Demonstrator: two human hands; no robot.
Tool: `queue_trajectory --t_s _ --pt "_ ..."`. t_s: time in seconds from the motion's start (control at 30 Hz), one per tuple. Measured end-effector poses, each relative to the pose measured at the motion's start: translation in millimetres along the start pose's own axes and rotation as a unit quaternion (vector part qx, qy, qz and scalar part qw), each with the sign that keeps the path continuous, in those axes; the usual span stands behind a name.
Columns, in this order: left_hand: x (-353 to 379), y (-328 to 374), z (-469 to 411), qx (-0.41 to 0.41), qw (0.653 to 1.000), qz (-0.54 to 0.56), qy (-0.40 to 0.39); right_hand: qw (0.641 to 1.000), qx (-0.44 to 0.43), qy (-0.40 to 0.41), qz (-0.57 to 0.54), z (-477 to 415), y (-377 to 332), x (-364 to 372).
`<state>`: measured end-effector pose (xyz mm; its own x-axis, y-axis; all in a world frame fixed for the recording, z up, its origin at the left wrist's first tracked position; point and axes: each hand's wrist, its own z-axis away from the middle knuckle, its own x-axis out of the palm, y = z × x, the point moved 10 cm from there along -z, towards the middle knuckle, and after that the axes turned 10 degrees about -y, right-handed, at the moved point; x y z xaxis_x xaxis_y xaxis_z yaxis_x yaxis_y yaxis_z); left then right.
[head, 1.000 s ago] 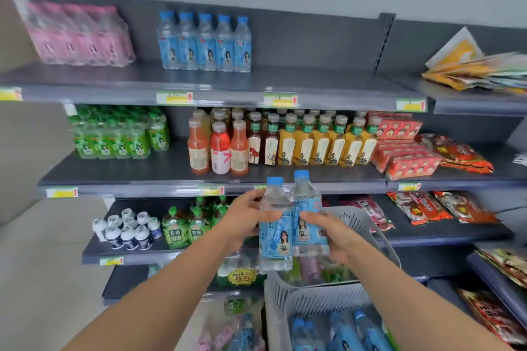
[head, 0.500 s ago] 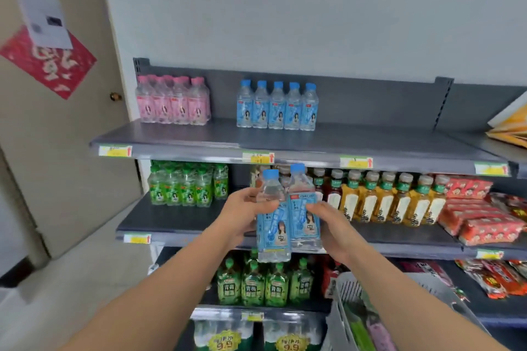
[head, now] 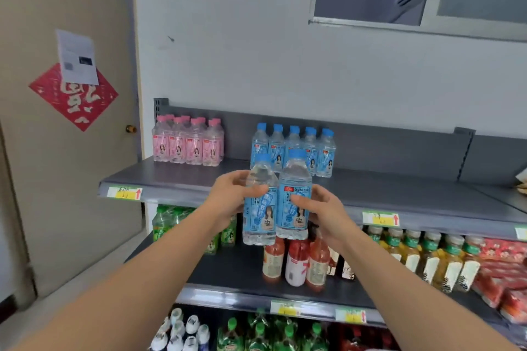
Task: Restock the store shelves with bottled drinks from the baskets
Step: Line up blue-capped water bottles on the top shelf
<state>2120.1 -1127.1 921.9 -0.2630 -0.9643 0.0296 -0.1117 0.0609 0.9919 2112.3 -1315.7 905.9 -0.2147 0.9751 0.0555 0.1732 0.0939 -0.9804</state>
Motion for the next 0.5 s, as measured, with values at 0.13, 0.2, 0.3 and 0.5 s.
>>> queue_trajectory --t_s 0.13,0.2,0.3,0.5 --pt "-11 21 -23 0.025 1.0 -0.001 0.009 1.0 -0.022 -0.015 0.007 -34 -18 1" --pt "-18 27 -37 0.027 1.0 0.002 0.006 1.0 -0.022 -0.012 0.001 -54 -20 -1" --pt "-33 33 -61 0.028 1.0 -0.003 0.0 1.0 -0.017 -0.003 0.015 -89 -18 -7" --pt "-70 45 -115 0.034 0.999 -0.015 -0.015 0.998 0.003 0.025 0.051 -167 -5 -14"
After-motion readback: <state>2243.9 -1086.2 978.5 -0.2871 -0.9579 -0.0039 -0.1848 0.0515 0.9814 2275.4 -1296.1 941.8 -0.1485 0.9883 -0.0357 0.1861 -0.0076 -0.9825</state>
